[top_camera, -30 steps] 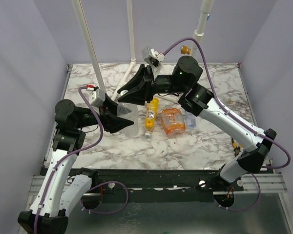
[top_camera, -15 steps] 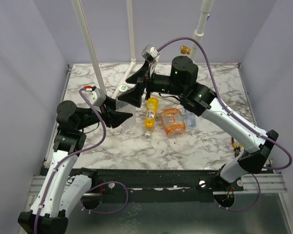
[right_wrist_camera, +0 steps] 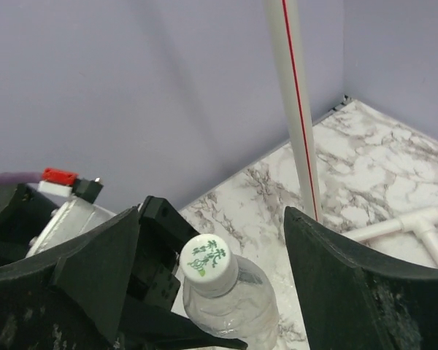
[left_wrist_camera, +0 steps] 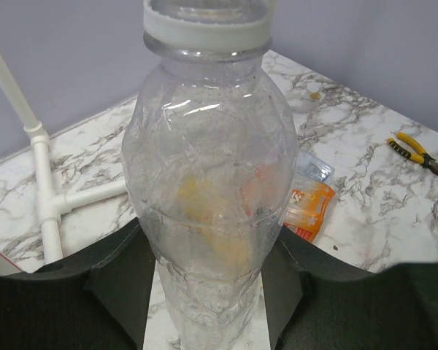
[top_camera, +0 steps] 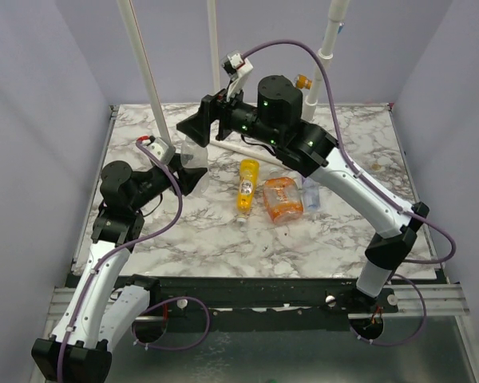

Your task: Unscrew the bottle caps

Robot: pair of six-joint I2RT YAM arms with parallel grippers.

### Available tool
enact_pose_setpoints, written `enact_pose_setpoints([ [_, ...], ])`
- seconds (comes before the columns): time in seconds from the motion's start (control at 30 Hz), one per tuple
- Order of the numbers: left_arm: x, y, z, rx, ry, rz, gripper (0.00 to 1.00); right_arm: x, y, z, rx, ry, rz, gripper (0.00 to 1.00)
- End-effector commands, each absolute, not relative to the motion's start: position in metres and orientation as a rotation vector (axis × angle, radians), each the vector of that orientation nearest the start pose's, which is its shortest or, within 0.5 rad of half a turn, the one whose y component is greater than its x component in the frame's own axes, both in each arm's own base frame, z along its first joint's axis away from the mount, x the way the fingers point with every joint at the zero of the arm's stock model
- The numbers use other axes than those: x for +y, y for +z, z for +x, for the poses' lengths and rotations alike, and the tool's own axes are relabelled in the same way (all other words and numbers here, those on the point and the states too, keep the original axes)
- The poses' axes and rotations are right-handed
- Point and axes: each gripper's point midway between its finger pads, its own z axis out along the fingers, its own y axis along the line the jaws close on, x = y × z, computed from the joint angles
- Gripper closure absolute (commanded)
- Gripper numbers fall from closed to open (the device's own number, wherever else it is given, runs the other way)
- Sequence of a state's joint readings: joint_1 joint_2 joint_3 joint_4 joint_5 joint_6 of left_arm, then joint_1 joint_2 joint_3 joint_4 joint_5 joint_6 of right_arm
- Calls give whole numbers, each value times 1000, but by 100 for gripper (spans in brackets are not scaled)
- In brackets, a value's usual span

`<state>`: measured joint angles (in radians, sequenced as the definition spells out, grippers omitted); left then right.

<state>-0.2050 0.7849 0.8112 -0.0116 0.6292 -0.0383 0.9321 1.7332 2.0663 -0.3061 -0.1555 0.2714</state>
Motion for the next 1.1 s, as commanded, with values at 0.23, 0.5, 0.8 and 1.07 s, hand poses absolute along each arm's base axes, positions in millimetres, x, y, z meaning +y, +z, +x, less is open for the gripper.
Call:
enact_pose_setpoints([
  [0.23, -156, 325, 271, 1496, -638, 588, 94, 453, 451, 295, 1614, 1023, -601, 31],
  [0.5, -153, 321, 277, 1523, -625, 560, 94, 462, 438, 286, 1630, 1034, -643, 36],
  [0.8, -154, 321, 277, 1527, -633, 560, 94, 468, 431, 281, 1638, 1021, -660, 45],
  [1.07, -156, 324, 274, 1517, -645, 570, 94, 465, 437, 280, 1621, 1022, -654, 81],
])
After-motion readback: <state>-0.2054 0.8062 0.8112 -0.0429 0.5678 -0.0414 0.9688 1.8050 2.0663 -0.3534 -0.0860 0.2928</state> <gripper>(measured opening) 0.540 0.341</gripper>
